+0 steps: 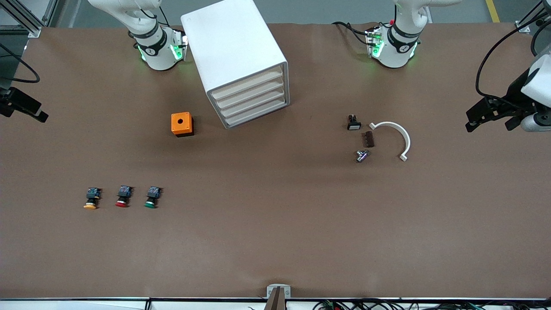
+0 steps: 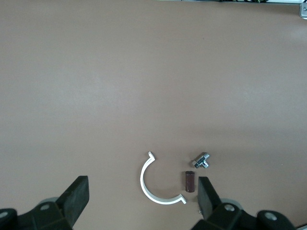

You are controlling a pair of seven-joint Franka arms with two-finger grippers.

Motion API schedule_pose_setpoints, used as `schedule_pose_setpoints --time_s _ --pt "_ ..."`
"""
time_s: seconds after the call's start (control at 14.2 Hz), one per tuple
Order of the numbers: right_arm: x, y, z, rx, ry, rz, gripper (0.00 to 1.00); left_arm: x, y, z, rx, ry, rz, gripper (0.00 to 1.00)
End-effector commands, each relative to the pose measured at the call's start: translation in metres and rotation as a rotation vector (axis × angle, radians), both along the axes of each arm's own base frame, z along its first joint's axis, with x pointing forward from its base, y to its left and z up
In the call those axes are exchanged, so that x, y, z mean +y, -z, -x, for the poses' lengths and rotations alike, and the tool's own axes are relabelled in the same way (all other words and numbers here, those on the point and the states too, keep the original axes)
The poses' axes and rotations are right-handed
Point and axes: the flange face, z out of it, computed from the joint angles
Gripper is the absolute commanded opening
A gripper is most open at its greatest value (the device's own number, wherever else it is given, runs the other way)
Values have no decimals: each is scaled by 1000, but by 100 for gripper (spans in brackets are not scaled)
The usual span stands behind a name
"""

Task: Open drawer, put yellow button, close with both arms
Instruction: 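Reach the left gripper to the drawer handle while the right gripper reaches the button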

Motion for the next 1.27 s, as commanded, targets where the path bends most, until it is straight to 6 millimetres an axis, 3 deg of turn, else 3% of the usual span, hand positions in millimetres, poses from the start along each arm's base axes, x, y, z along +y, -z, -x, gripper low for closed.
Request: schedule_pose_setpoints --time_s 0.0,0.63,1.2 --pt "1 -5 -3 -1 3 -9 100 -2 -1 0 7 15 -5 100" --pt "-2 -8 -3 -9 7 -8 100 -25 10 0 59 -52 -9 100" --pt "-3 -11 -3 -13 11 -6 100 -79 28 12 146 13 -24 100"
